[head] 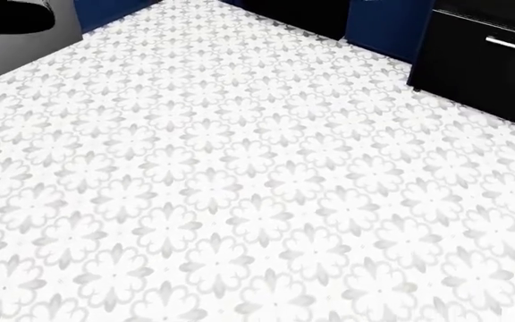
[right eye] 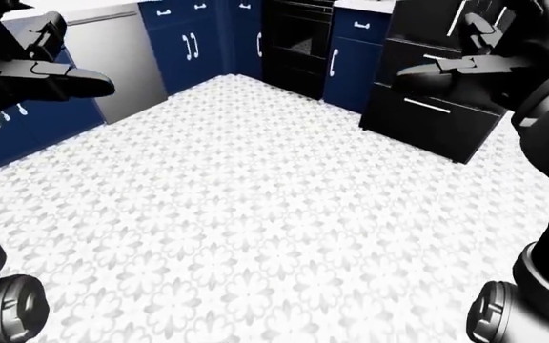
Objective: Navigate to the stove.
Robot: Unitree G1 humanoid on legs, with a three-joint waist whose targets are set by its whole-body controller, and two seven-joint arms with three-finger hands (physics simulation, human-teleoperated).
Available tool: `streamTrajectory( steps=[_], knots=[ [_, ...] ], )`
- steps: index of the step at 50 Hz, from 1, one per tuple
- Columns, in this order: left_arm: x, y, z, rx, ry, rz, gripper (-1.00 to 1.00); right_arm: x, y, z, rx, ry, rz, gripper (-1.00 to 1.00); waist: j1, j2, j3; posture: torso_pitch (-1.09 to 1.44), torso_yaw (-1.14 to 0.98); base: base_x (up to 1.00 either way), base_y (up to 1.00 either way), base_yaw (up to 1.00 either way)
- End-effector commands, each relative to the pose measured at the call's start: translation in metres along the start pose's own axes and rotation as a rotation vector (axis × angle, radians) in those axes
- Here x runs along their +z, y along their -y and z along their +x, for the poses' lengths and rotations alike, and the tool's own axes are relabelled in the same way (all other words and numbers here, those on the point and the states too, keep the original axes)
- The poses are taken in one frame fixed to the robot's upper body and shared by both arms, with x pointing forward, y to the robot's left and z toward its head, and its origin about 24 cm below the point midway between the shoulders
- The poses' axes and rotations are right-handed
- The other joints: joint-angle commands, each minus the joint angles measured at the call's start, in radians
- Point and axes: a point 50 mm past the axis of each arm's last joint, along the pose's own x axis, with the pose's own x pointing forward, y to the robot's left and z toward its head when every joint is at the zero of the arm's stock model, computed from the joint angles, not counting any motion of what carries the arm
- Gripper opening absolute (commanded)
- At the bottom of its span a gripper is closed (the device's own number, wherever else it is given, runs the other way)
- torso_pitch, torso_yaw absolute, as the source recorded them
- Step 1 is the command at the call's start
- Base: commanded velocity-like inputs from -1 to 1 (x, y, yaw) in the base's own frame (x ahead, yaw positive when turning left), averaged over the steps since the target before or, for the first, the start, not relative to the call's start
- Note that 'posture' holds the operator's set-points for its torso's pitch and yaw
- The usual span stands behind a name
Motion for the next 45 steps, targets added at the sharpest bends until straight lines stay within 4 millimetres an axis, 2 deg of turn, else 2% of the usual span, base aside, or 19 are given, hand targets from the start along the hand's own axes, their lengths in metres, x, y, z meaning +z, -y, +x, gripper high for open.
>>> streamTrajectory(
  steps=[1,7,9,10,11,12,13,14,16,17,19,21,23,32,33,39,43,45],
  knots=[
    [0.021,-0.007,-0.005,0.038,0.101,0.005,1.00,0.018,-0.002,-0.004,0.008,0.096,-0.010,1.00,0.009,-0.005,-0.028,0.00,0.00,0.00,0.00,-0.26],
    [0.022,-0.007,-0.006,0.037,0.101,0.006,1.00,0.019,-0.002,-0.005,0.008,0.095,-0.010,1.00,0.012,0.054,-0.009,0.00,0.00,0.00,0.00,-0.26],
    [0.021,-0.007,-0.005,0.036,0.100,0.006,1.00,0.019,-0.002,-0.005,0.007,0.095,-0.011,1.00,0.009,0.097,-0.014,0.00,0.00,0.00,0.00,-0.25],
    [0.021,-0.007,-0.005,0.036,0.100,0.006,1.00,0.020,-0.001,-0.006,0.006,0.096,-0.011,1.00,0.008,0.134,-0.027,0.00,0.00,0.00,0.00,-0.26],
    [0.021,-0.007,-0.005,0.036,0.100,0.006,1.00,0.020,-0.001,-0.005,0.005,0.097,-0.010,1.00,0.015,0.094,-0.021,0.00,0.00,0.00,0.00,-0.25],
    [0.021,-0.007,-0.005,0.036,0.099,0.007,1.00,0.020,0.000,-0.005,-0.002,0.098,-0.008,1.00,0.010,0.106,-0.018,0.00,0.00,0.00,0.00,-0.26],
    [0.021,-0.007,-0.005,0.036,0.099,0.008,1.00,0.020,0.001,-0.004,-0.011,0.101,-0.008,1.00,0.012,0.106,-0.020,0.00,0.00,0.00,0.00,-0.13],
    [0.021,-0.006,-0.005,0.035,0.099,0.008,1.00,0.020,0.000,-0.004,0.001,0.100,0.008,1.00,0.017,0.090,-0.005,0.00,0.00,0.00,0.00,0.00],
    [0.021,-0.006,-0.005,0.035,0.098,0.008,1.00,0.019,-0.001,-0.004,0.005,0.104,0.009,1.00,0.012,0.065,-0.005,0.00,0.00,0.00,0.00,0.00],
    [0.020,-0.007,-0.004,0.035,0.098,0.007,1.00,0.019,-0.001,-0.004,0.002,0.104,0.002,1.00,0.015,0.051,0.004,0.00,0.00,0.00,0.00,0.00],
    [0.020,-0.007,-0.005,0.034,0.096,0.007,1.00,0.021,-0.004,-0.005,0.025,0.124,-0.010,1.00,0.025,0.003,0.005,0.00,0.00,0.00,0.00,0.00],
    [0.020,-0.006,-0.005,0.033,0.096,0.007,1.00,0.022,-0.006,-0.005,0.033,0.129,-0.017,1.00,0.027,0.013,0.014,0.00,0.00,0.00,0.00,0.00],
    [0.020,-0.007,-0.004,0.033,0.097,0.007,1.00,0.025,-0.006,-0.006,0.038,0.140,-0.016,1.00,0.026,0.015,0.004,0.00,0.00,0.00,0.00,0.00],
    [0.020,-0.007,-0.004,0.034,0.095,0.005,1.00,0.024,-0.010,-0.007,0.062,0.135,-0.024,1.00,0.017,0.026,-0.001,0.00,0.00,0.01,0.00,0.00],
    [0.020,-0.007,-0.004,0.033,0.094,0.005,1.00,0.023,-0.010,-0.007,0.061,0.134,-0.025,1.00,0.015,0.029,-0.025,0.00,0.00,0.09,0.00,0.00],
    [0.021,-0.008,-0.005,0.035,0.095,0.002,1.00,0.024,-0.011,-0.008,0.068,0.138,-0.028,1.00,0.010,0.047,0.009,0.00,0.00,0.26,0.00,0.00],
    [0.022,-0.008,-0.004,0.035,0.095,0.001,1.00,0.026,-0.010,-0.007,0.064,0.143,-0.029,1.00,0.012,0.028,0.003,0.00,0.00,0.33,0.00,0.00],
    [0.022,-0.007,-0.005,0.034,0.094,0.001,1.00,0.026,-0.009,-0.008,0.060,0.145,-0.028,1.00,0.017,0.001,0.003,0.00,0.00,0.42,0.00,0.00]
  ],
)
